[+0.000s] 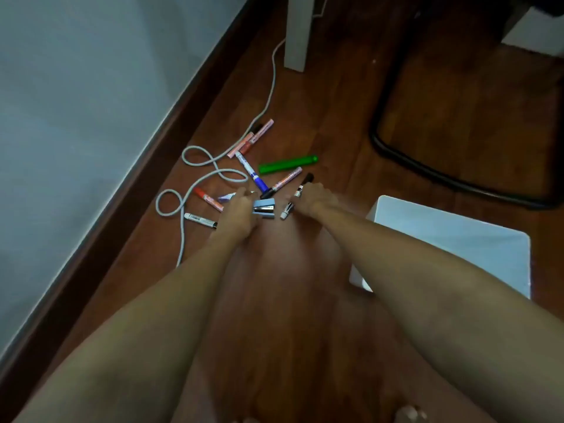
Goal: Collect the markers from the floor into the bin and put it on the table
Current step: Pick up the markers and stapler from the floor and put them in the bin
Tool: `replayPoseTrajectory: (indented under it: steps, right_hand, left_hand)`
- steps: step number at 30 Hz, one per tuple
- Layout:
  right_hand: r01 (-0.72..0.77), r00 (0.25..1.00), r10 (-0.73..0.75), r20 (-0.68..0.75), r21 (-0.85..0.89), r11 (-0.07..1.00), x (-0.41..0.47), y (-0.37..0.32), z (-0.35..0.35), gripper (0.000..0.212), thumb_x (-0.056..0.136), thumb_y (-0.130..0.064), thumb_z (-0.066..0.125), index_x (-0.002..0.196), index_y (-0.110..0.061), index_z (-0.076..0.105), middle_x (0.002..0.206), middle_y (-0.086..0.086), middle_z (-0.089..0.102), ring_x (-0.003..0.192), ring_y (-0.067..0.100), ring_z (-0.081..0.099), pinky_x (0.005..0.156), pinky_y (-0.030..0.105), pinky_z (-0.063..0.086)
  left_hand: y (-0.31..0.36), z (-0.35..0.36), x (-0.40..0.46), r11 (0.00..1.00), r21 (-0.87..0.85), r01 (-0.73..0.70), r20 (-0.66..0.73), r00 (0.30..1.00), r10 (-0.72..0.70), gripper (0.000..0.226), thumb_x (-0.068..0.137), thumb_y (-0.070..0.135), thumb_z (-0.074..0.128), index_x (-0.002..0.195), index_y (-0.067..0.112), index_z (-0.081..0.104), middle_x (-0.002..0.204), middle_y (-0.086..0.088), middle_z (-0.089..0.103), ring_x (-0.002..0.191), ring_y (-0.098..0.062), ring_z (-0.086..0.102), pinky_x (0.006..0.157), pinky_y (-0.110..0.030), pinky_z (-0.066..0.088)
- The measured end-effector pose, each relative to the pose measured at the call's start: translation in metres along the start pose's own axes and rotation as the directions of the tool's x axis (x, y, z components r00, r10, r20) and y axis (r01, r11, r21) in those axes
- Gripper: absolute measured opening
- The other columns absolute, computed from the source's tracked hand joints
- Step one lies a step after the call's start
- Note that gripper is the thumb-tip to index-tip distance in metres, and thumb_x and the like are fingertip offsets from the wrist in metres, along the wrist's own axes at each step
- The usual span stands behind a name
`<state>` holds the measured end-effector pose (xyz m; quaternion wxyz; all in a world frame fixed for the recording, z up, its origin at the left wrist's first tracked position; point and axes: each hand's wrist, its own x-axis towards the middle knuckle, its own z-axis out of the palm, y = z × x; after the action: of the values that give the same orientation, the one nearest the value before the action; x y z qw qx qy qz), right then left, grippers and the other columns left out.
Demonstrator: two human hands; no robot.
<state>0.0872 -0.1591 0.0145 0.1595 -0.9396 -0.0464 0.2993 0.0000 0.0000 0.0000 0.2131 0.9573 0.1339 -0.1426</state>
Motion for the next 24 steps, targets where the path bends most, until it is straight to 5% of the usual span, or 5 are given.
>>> replayPoseTrajectory:
  steps: [10, 16, 20, 22, 24]
  right_hand:
    - [-0.192, 0.981, 0.194, 0.029, 0.334, 0.923, 0.013, 0.015, 0.026, 0.017, 0.081, -0.025, 0.066, 0.092, -0.017, 0.056, 0.112, 0.013, 0.07, 0.095, 0.034, 0.073, 0.083, 0.044, 0.061]
    - [-0.147, 0.98, 0.185, -0.071, 0.362, 0.921, 0.002, 0.01, -0.038, 0.038, 0.088, -0.021, 0.067, 0.124, -0.01, 0.062, 0.13, 0.016, 0.061, 0.12, 0.035, 0.062, 0.094, 0.036, 0.052]
    - [-0.159, 0.965, 0.238, -0.109, 0.48, 0.863, -0.02, 0.023, -0.085, 0.045, 0.083, -0.03, 0.077, 0.12, -0.008, 0.065, 0.127, 0.014, 0.064, 0.117, 0.032, 0.064, 0.085, 0.032, 0.05]
    - [-0.178, 0.954, 0.272, -0.123, 0.499, 0.848, -0.033, 0.034, -0.105, 0.039, 0.083, -0.032, 0.078, 0.111, -0.007, 0.068, 0.121, 0.015, 0.068, 0.11, 0.032, 0.068, 0.08, 0.031, 0.051]
    - [-0.198, 0.943, 0.308, -0.125, 0.535, 0.822, -0.046, 0.051, -0.122, 0.027, 0.084, -0.035, 0.077, 0.085, -0.01, 0.067, 0.107, 0.016, 0.074, 0.081, 0.027, 0.075, 0.065, 0.027, 0.057]
  left_hand:
    - [0.012, 0.013, 0.01, 0.998, 0.055, 0.027, 0.014, 1.0, -0.028, 0.05, 0.076, 0.028, 0.079, 0.113, 0.001, 0.061, 0.119, -0.018, 0.057, 0.11, -0.036, 0.056, 0.091, -0.044, 0.048]
    - [0.062, -0.025, 0.018, 0.999, -0.022, 0.036, 0.006, 0.999, -0.036, 0.04, 0.078, 0.026, 0.077, 0.102, -0.004, 0.066, 0.112, -0.025, 0.061, 0.102, -0.04, 0.061, 0.085, -0.04, 0.048]
    - [0.113, -0.051, 0.019, 1.0, -0.019, -0.024, -0.004, 1.0, 0.024, 0.044, 0.077, 0.029, 0.078, 0.109, 0.0, 0.067, 0.115, -0.024, 0.059, 0.103, -0.04, 0.061, 0.085, -0.042, 0.049]
    - [0.138, -0.058, 0.017, 0.998, -0.052, -0.038, -0.015, 0.999, 0.037, 0.045, 0.079, 0.029, 0.078, 0.111, 0.0, 0.067, 0.117, -0.024, 0.058, 0.104, -0.039, 0.061, 0.084, -0.041, 0.049]
    - [0.163, -0.064, 0.015, 0.992, -0.103, -0.071, -0.017, 0.997, 0.069, 0.046, 0.078, 0.03, 0.078, 0.11, 0.0, 0.068, 0.115, -0.023, 0.06, 0.104, -0.037, 0.06, 0.082, -0.039, 0.048]
